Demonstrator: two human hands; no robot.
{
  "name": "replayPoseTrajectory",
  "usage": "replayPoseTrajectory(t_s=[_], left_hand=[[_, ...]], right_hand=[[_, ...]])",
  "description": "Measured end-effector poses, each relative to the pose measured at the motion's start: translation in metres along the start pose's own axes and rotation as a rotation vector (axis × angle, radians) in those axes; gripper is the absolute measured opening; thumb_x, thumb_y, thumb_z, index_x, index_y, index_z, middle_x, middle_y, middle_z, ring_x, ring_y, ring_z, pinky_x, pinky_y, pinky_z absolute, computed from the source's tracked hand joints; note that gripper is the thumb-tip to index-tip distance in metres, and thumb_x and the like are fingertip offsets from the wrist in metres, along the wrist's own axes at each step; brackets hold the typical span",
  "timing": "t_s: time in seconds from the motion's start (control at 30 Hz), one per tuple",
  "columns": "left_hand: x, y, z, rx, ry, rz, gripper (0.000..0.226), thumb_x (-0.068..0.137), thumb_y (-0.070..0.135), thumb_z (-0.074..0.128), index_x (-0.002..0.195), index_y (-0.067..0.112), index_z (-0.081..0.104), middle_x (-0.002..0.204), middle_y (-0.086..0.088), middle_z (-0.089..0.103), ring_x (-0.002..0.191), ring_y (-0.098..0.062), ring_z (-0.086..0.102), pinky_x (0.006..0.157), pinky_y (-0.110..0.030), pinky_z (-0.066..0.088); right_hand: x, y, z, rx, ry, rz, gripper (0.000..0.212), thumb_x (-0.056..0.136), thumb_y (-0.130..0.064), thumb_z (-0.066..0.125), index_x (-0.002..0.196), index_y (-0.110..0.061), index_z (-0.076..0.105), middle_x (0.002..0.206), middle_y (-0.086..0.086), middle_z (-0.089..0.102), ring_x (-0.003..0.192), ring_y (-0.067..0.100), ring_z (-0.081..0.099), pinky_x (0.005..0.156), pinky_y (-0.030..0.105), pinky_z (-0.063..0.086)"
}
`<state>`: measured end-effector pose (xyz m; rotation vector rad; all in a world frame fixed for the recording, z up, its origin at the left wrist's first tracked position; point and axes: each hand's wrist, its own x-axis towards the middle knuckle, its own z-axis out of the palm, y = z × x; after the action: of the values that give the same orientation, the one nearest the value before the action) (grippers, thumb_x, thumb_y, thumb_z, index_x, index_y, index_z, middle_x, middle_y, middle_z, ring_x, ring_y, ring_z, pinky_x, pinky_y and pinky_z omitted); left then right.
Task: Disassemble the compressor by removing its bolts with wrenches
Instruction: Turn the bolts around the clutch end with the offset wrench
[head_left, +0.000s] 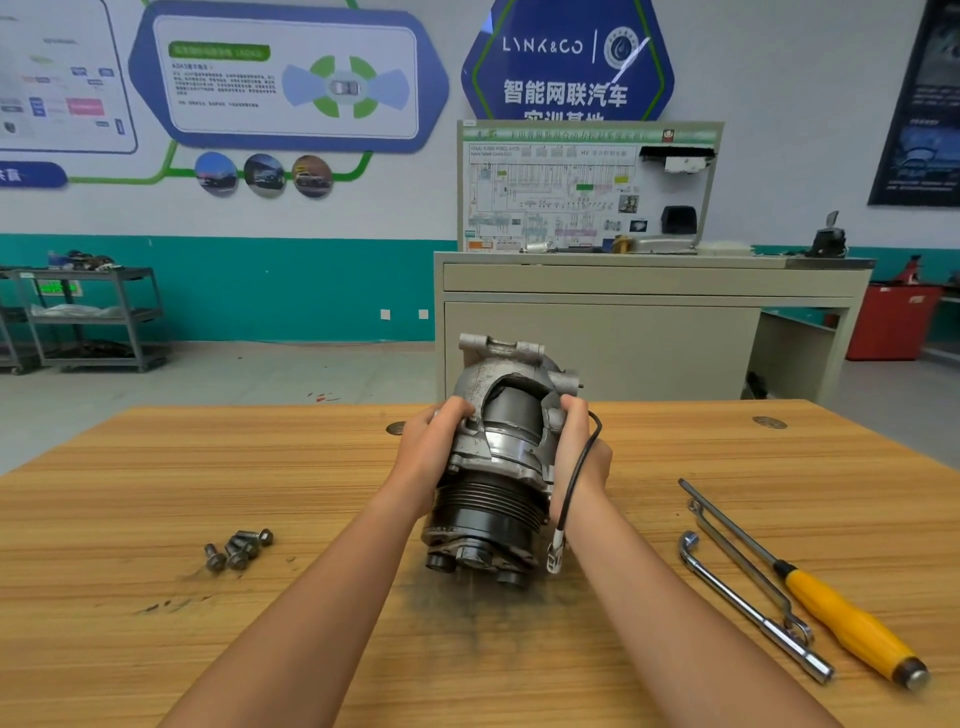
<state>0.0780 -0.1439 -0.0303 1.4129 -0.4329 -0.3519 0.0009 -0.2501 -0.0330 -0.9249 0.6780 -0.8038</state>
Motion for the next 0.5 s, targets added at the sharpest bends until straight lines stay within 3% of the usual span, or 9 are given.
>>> replayPoseTrajectory(t_s=[0.27, 0.37, 0.43, 0.5], left_hand=[[0.010, 0.003, 0.005, 0.049, -0.035, -0.091, 0.021, 0.084, 0.031, 0.054, 0.087, 0.011, 0.056, 0.048, 0.009, 0.062, 0.040, -0.004, 0.058, 0.036, -0.014, 0.041], [0.015, 0.004, 0.010, 0.076, -0.030, -0.125, 0.023, 0.084, 0.033, 0.055, 0.088, 0.010, 0.057, 0.047, 0.007, 0.062, 0.039, -0.006, 0.059, 0.036, -0.015, 0.041], [0.020, 0.004, 0.014, 0.090, -0.019, -0.160, 0.024, 0.083, 0.033, 0.056, 0.088, 0.009, 0.059, 0.049, 0.004, 0.064, 0.039, -0.008, 0.059, 0.035, -0.015, 0.041], [0.025, 0.005, 0.015, 0.090, 0.024, -0.184, 0.020, 0.082, 0.028, 0.057, 0.084, 0.008, 0.059, 0.056, -0.001, 0.063, 0.037, -0.009, 0.058, 0.034, -0.015, 0.040]], right_hand=[[0.010, 0.000, -0.002, -0.014, 0.051, 0.058, 0.031, 0.071, -0.042, 0.065, 0.067, -0.012, 0.059, 0.067, 0.003, 0.063, 0.054, 0.018, 0.060, 0.038, 0.017, 0.041], [0.020, -0.001, -0.003, -0.076, 0.035, 0.093, 0.033, 0.075, -0.043, 0.061, 0.071, -0.010, 0.060, 0.068, 0.004, 0.062, 0.047, 0.016, 0.059, 0.035, 0.016, 0.039], [0.031, 0.000, -0.004, -0.147, 0.007, 0.116, 0.039, 0.077, -0.045, 0.058, 0.083, -0.007, 0.062, 0.075, 0.007, 0.065, 0.059, 0.021, 0.063, 0.048, 0.024, 0.048], [0.043, 0.003, -0.005, -0.254, -0.038, 0.113, 0.055, 0.078, -0.051, 0.056, 0.104, -0.003, 0.061, 0.100, 0.014, 0.066, 0.090, 0.029, 0.063, 0.080, 0.038, 0.052]])
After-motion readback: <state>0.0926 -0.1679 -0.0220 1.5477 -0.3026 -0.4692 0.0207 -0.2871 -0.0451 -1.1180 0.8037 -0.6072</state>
